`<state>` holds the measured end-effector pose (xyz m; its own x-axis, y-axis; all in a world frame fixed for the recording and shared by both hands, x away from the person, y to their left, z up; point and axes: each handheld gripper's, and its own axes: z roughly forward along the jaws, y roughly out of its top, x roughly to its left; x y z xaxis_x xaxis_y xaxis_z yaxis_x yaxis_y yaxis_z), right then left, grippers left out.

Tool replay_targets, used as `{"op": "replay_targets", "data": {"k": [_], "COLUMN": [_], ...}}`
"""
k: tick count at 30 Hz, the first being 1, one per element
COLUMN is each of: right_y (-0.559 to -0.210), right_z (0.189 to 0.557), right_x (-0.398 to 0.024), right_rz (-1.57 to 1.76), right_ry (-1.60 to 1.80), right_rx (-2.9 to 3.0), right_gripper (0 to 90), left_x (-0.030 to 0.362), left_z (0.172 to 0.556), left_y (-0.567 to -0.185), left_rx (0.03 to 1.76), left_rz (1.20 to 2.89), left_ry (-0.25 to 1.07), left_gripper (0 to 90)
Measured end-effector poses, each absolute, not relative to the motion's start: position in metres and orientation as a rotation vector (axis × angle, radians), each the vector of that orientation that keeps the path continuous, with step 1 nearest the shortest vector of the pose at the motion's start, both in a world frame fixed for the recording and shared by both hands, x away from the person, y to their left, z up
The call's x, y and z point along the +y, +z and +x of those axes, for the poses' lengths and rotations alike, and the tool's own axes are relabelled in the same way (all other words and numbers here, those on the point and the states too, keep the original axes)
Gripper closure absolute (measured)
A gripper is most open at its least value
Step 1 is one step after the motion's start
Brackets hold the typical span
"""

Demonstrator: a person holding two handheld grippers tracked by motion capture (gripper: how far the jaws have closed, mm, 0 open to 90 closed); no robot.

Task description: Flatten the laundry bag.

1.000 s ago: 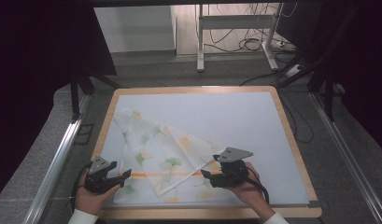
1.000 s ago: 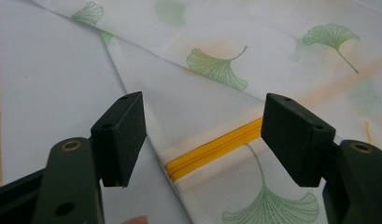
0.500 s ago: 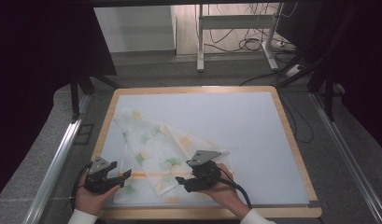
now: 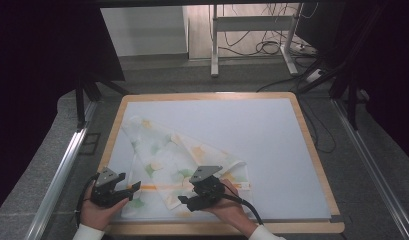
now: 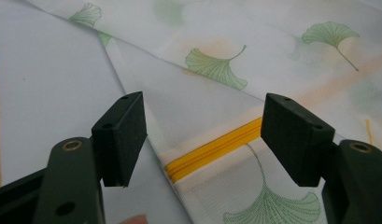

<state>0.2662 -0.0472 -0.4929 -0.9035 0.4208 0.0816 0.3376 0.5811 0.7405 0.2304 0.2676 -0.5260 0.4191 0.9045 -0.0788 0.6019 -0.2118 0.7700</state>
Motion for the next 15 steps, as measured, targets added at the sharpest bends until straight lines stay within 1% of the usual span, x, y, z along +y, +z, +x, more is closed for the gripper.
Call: {"op": "replay_targets", "data": {"k": [15], "right_y": [-0.503], "right_z": [0.261], "right_x": [-0.018], "right_rz": [0.599], "right_ry": [1.196], "right_rx": [2.758], "right_gripper": [33.3], "left_x": [0.265], "left_z": [0.230], "left_y": [-0.526], "left_rx": [1.269], "left_rz": [1.942], "left_ry": [0.533], "left_gripper": [30.8]}}
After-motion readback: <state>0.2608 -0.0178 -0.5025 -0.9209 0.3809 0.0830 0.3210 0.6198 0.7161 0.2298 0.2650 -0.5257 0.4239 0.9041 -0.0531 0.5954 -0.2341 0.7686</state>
